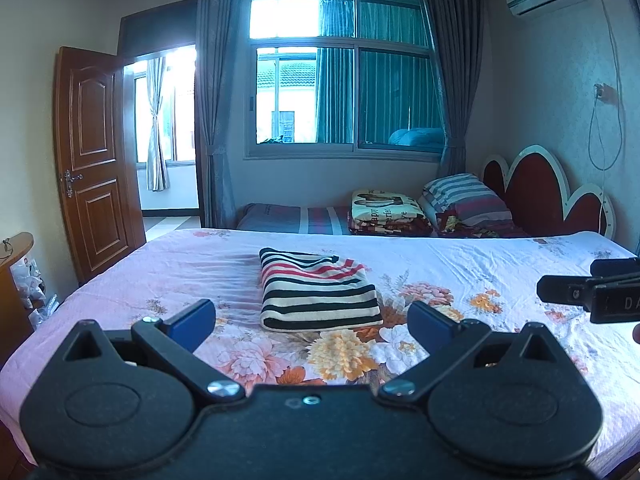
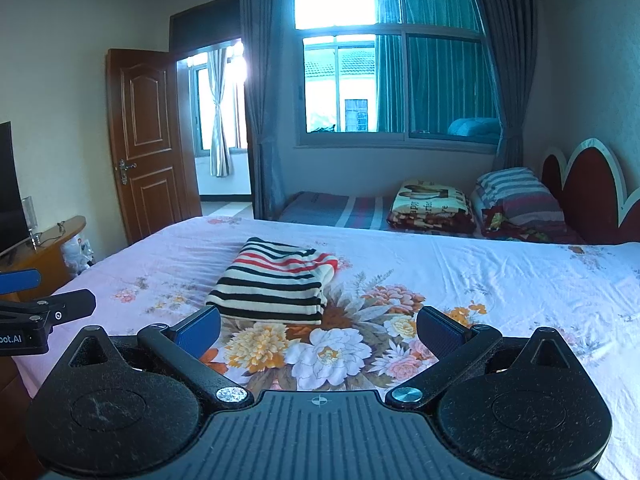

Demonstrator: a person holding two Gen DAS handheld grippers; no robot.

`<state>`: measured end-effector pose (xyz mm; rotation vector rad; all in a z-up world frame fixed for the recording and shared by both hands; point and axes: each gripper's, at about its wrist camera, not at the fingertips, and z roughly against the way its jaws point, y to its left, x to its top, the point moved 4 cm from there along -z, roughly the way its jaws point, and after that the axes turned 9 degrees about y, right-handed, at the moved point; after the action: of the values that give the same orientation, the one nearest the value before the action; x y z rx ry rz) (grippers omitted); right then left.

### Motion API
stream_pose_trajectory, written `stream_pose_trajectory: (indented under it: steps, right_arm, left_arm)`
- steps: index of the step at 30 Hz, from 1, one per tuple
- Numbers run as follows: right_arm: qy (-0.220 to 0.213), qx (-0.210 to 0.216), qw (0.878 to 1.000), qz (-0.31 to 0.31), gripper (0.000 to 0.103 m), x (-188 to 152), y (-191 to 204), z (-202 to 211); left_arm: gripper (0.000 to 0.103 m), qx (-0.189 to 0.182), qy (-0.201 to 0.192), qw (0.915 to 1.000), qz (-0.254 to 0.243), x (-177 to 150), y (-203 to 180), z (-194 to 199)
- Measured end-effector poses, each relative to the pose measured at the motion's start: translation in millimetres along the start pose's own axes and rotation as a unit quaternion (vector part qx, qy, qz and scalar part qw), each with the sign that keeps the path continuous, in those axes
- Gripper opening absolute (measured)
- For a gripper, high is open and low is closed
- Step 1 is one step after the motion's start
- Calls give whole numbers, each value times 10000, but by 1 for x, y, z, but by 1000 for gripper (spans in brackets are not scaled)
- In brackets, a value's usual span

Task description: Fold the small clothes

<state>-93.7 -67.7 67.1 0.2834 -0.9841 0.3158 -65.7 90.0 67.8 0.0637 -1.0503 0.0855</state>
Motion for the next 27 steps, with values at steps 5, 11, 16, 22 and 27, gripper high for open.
stream_pose_trajectory:
  steps: [5,11,16,22,27]
  right_arm:
    - [-3,-3,10000,11,103,0,0,0]
    - [17,5,10000,17,103,0,0,0]
    - [21,4,10000,17,103,0,1,-1]
    - [38,27,10000,41,103,-1,3,-2]
    - [49,60,9999,65,103,-1,1,-3]
  left_arm:
    - [101,-8,7,10000,22,1,2,0]
    - [101,-15,27,10000,10,0,3,0]
    - [101,-35,10,10000,16,1,5,-2]
    - [101,-34,31,10000,38,1,6,-4]
    - [101,-65,39,10000,16,1,6,-6]
